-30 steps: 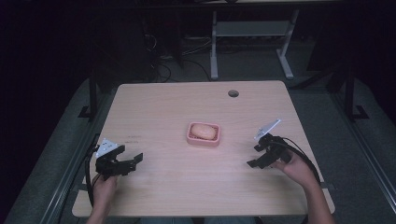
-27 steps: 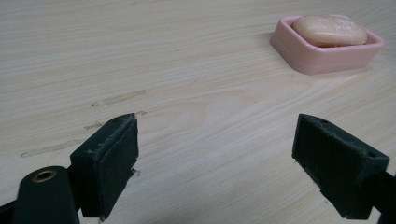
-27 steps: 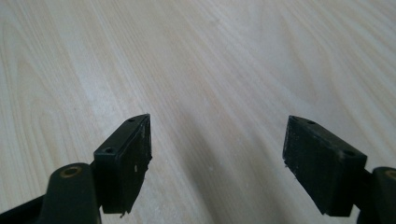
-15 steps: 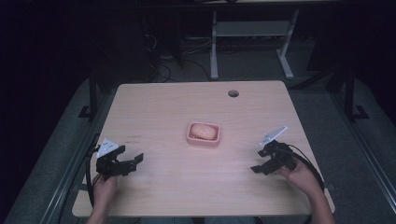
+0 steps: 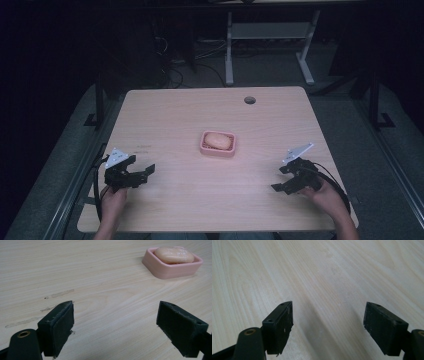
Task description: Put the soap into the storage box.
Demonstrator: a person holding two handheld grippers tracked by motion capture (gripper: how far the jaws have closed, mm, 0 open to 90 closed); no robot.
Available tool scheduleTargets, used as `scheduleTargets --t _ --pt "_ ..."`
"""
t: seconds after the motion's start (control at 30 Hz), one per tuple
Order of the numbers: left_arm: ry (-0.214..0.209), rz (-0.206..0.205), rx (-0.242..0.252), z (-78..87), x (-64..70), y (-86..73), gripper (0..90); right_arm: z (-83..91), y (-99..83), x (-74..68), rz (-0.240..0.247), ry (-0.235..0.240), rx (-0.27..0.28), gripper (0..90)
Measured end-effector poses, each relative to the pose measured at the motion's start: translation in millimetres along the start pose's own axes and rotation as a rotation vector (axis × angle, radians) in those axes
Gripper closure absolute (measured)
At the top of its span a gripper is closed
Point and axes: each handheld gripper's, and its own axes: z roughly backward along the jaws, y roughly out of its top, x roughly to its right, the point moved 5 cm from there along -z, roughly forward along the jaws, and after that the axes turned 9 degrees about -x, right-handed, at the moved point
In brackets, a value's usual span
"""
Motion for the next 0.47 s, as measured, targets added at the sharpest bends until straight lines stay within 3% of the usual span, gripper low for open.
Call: scheduleTargets --t 0.47 --pt "-0.004 -0.014 -0.004 -1.3 1.9 0.3 14.2 3.6 -18.0 -8.2 -0.035 -0.011 0.032 23.2"
